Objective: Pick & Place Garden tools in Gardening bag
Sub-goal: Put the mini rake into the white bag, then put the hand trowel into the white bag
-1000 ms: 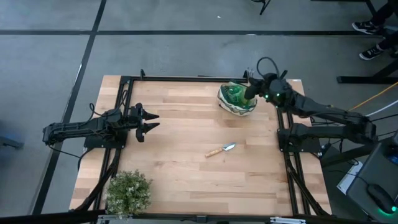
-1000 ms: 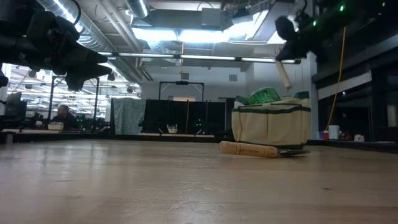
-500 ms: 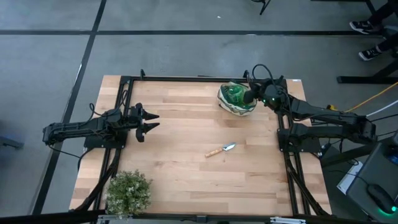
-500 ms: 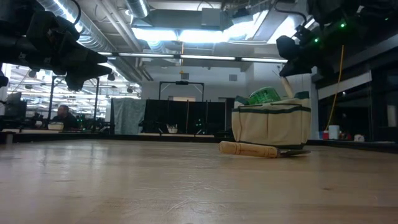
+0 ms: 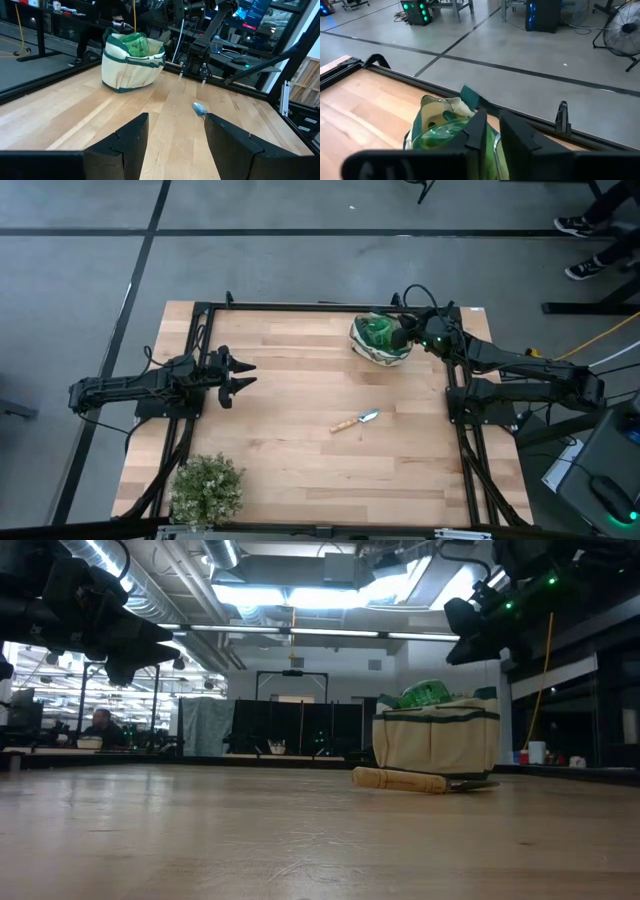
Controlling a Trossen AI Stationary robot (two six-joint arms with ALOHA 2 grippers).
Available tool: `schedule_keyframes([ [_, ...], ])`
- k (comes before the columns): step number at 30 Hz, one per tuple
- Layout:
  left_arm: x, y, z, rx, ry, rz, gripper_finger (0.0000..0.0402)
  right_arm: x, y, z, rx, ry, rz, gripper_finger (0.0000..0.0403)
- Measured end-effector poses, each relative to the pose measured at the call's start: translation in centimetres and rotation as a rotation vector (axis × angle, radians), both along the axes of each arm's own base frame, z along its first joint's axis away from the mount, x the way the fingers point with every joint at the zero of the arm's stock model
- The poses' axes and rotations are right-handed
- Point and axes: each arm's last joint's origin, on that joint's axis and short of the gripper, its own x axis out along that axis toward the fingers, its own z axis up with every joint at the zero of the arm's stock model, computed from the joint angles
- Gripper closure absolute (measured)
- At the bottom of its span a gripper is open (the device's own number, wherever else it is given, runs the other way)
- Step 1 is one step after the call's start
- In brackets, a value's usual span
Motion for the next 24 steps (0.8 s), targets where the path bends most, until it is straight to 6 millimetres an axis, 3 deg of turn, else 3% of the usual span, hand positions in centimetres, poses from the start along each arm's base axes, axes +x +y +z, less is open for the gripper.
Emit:
schedule_keyframes([
  [8, 0.0, 0.0, 0.0, 0.000, 0.000, 0.000, 0.0210, 0.2, 0.1, 0.0, 0.075, -0.076, 0.039, 0.0296],
  [24, 0.0, 0.0, 0.0, 0.000, 0.000, 0.000, 0.0212, 1.6, 1.8, 0.9, 0.167, -0.215, 0.438, 0.0203],
])
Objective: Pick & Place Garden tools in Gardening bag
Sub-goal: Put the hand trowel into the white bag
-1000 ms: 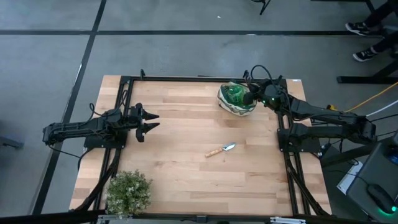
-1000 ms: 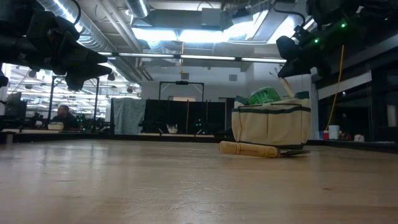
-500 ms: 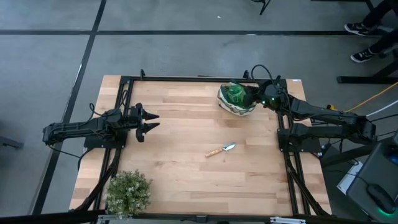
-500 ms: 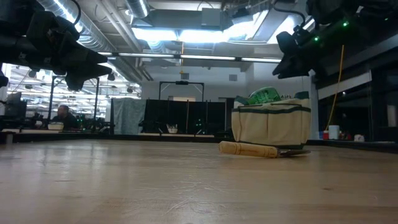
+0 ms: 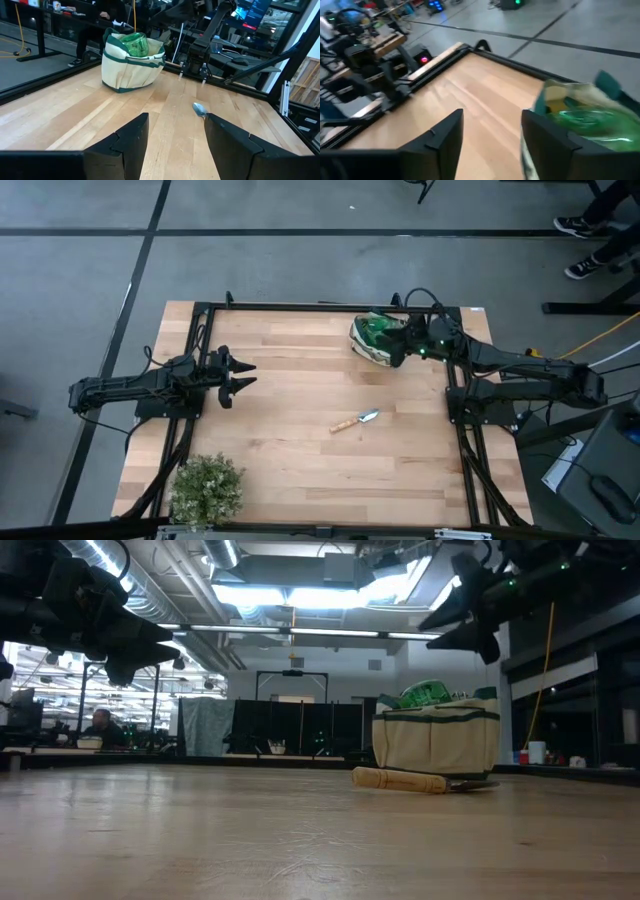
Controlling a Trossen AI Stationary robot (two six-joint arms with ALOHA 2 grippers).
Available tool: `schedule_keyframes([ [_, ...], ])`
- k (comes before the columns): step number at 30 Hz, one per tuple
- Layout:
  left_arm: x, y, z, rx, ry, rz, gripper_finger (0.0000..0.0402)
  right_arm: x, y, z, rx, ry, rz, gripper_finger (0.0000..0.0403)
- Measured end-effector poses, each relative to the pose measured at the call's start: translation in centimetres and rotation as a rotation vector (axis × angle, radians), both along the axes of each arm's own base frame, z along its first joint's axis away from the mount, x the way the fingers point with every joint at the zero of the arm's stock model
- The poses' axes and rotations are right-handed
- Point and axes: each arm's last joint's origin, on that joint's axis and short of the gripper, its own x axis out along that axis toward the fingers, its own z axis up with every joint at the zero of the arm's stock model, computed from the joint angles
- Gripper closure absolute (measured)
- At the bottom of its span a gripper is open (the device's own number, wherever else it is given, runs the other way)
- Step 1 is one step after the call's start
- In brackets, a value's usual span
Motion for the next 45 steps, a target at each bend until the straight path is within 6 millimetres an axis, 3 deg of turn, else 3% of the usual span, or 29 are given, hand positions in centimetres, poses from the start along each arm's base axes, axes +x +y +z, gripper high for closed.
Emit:
schedule_keyframes([
  [12, 0.0, 0.0, 0.0, 0.000, 0.000, 0.000, 0.0210, 1.6, 2.5, -0.2, 0.001, -0.016, 0.154, 0.0127],
  [30, 0.0, 0.0, 0.0, 0.000, 0.000, 0.000, 0.0212, 7.4, 8.0, -2.8, 0.091, 0.135, 0.524, 0.0126],
  [45, 0.0, 0.0, 0.0, 0.000, 0.000, 0.000, 0.0210, 8.8, 11.6, -6.9, 0.147, 0.308, 0.706, 0.0126],
])
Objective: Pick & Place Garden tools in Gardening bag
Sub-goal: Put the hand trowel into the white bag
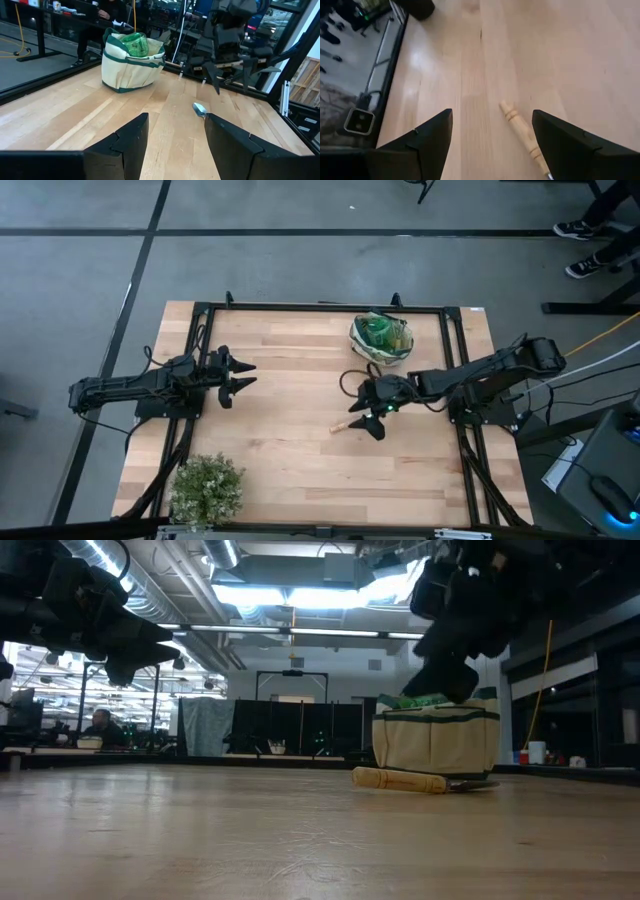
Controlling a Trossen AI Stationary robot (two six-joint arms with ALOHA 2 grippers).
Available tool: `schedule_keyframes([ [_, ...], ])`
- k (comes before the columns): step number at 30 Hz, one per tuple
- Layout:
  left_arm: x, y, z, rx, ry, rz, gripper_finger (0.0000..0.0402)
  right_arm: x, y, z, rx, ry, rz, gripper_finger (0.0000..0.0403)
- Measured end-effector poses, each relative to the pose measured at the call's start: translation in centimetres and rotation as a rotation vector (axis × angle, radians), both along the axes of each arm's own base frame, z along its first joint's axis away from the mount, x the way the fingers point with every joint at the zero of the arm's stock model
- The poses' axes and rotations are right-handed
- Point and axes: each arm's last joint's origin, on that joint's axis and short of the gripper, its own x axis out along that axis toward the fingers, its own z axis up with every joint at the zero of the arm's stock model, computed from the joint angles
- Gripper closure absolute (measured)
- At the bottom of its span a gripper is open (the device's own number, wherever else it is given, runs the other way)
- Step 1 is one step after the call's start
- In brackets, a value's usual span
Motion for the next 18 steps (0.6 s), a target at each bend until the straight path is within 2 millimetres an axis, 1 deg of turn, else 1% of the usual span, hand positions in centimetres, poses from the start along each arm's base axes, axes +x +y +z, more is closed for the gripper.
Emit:
schedule_keyframes([
  [6, 0.0, 0.0, 0.0, 0.000, 0.000, 0.000, 0.0211, 0.4, 0.7, -1.9, -0.019, 0.073, 0.016, 0.0126],
  [10, 0.0, 0.0, 0.0, 0.000, 0.000, 0.000, 0.0210, 0.6, 0.8, -3.0, -0.015, 0.117, 0.007, 0.0126],
  [18, 0.0, 0.0, 0.0, 0.000, 0.000, 0.000, 0.0210, 2.0, 1.1, -3.9, -0.054, 0.167, 0.031, 0.0126],
])
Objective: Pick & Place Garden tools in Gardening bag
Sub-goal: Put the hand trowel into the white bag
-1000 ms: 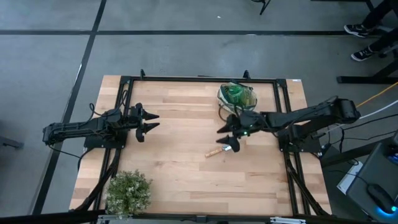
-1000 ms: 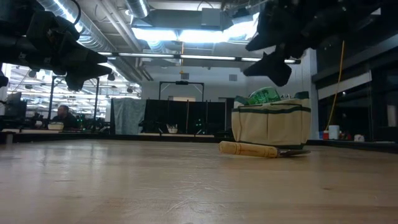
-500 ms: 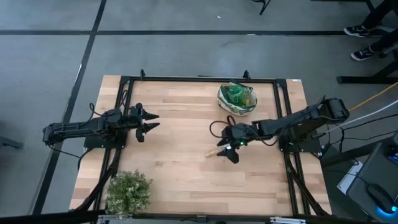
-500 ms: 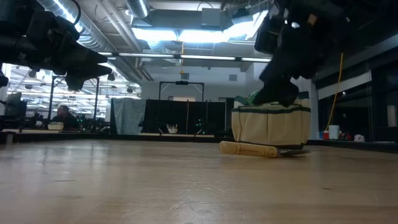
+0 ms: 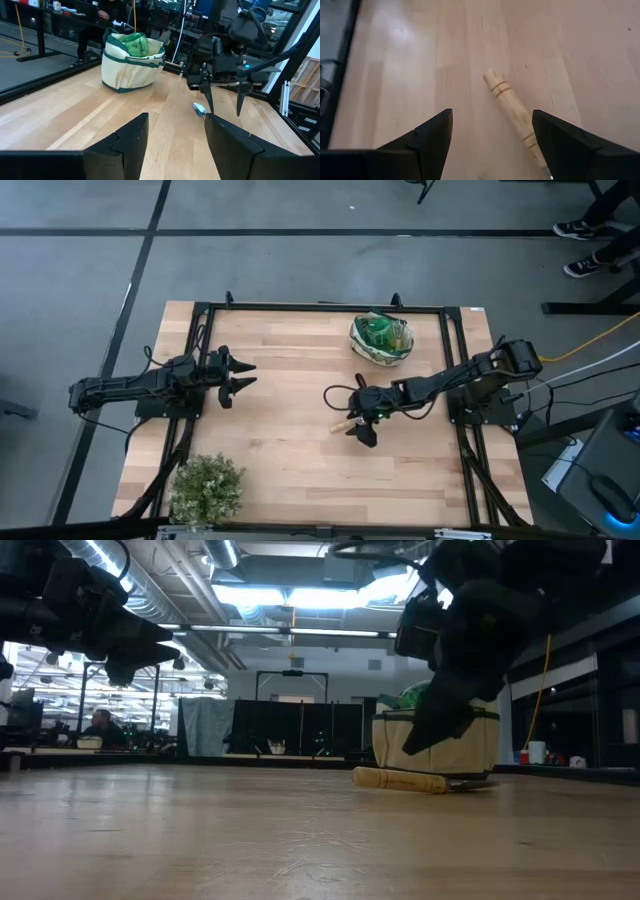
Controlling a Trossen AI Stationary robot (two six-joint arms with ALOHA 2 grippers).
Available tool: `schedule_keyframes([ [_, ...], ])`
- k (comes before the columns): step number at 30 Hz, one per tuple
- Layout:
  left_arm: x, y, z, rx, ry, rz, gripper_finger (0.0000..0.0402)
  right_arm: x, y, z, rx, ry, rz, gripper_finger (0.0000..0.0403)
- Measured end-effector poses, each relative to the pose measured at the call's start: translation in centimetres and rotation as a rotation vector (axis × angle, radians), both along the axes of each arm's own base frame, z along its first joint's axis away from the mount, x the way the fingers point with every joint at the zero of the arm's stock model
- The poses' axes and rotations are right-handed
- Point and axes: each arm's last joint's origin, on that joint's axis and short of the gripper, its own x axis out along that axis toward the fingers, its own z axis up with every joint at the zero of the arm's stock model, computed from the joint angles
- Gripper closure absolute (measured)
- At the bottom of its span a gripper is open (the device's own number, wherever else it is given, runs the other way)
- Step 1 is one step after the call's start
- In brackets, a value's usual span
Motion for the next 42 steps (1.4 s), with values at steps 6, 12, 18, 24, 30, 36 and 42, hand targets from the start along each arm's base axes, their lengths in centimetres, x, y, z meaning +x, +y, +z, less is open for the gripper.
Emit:
schedule_keyframes([
  [6, 0.0, 0.0, 0.0, 0.000, 0.000, 0.000, 0.0212, 1.5, 0.3, -0.9, -0.069, 0.036, 0.065, 0.0126],
  [12, 0.0, 0.0, 0.0, 0.000, 0.000, 0.000, 0.0211, 2.4, 0.4, -1.6, -0.116, 0.044, 0.117, 0.0126],
  [18, 0.0, 0.0, 0.0, 0.000, 0.000, 0.000, 0.0211, 2.2, 0.4, -2.2, -0.164, 0.081, 0.173, 0.0125],
  [24, 0.0, 0.0, 0.0, 0.000, 0.000, 0.000, 0.0212, 1.7, 0.3, -2.5, -0.215, 0.130, 0.239, 0.0125],
  [30, 0.0, 0.0, 0.0, 0.000, 0.000, 0.000, 0.0210, 1.7, 0.3, -2.5, -0.235, 0.123, 0.261, 0.0125],
  [36, 0.0, 0.0, 0.0, 0.000, 0.000, 0.000, 0.0212, 1.7, 0.4, -2.4, -0.256, 0.114, 0.288, 0.0125],
  [42, 0.0, 0.0, 0.0, 0.000, 0.000, 0.000, 0.0211, 2.3, 0.7, -1.7, -0.310, 0.091, 0.349, 0.0147],
])
